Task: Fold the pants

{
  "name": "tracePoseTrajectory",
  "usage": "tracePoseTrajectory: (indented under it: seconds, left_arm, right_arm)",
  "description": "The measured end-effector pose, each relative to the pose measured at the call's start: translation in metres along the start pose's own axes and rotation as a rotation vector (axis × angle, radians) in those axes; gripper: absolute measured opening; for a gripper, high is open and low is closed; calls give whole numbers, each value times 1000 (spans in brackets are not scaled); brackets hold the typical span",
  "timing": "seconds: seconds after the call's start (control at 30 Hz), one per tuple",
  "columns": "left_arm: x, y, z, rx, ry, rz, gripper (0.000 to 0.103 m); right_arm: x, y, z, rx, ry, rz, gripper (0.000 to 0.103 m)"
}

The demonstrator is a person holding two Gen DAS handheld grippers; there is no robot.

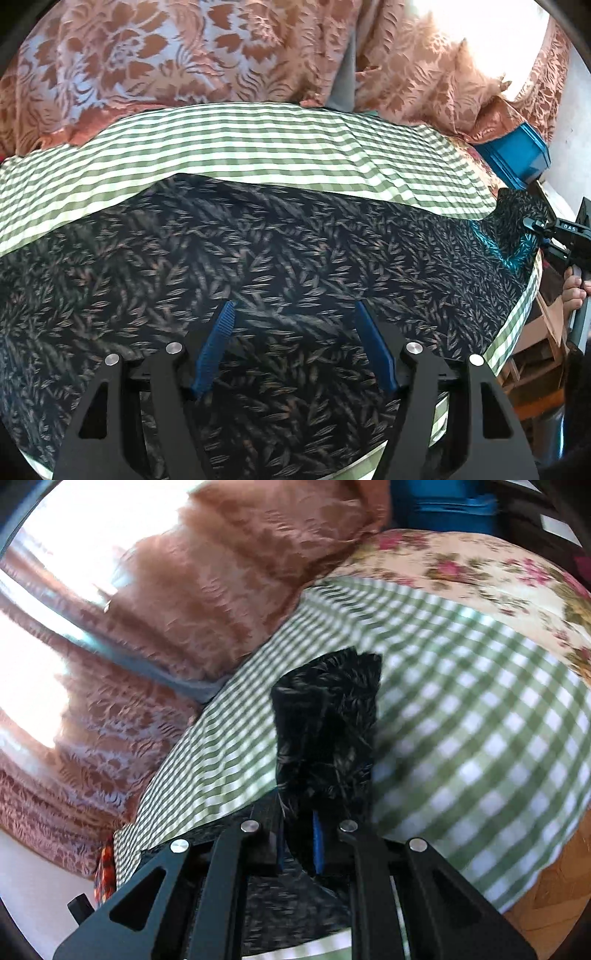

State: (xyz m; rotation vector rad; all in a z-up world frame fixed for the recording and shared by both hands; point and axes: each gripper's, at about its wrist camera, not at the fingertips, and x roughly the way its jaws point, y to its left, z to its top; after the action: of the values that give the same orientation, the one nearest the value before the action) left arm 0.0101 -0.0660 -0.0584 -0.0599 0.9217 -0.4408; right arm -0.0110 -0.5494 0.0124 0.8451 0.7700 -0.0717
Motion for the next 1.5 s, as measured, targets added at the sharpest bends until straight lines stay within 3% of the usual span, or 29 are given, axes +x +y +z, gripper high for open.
tracePoseTrajectory:
  seconds: [0.27,0.47,0.73,0.8,0.93,1.13,1.3,1.4,1.47,1.5]
  left_arm:
    - [-10,29,-5,-78,-26,25,67]
    - [-16,41,-8,-118,-26,-8,67]
    - [-23,78,-6,-350,3,-242,62]
    - [-23,83,-5,-392,4,-334,62]
    - [-19,90,-3,-487,9,-489,71]
    - [3,90,-4,-580,109,-624,71]
    - [17,77,5,-552,152,-601,71]
    - [22,66,11,-510,182,-537,71]
    - [25,60,14,-487,193,-490,57]
    - [26,56,15,-469,200,-453,51]
  right_arm:
    - [25,58,-6,-79,63,63,10]
    - [48,102,-23,-140,110,115,10]
    - [73,165,-63,-293,193,168,10]
    - [78,186,-80,-350,222,198,10]
    - [96,229,-131,-519,316,256,10]
    - [120,252,-213,-749,440,258,10]
    - [124,241,-236,-841,436,229,10]
    - [129,235,-235,-814,443,248,14]
    - [129,234,-236,-813,449,266,23]
    - [129,232,-234,-800,466,295,35]
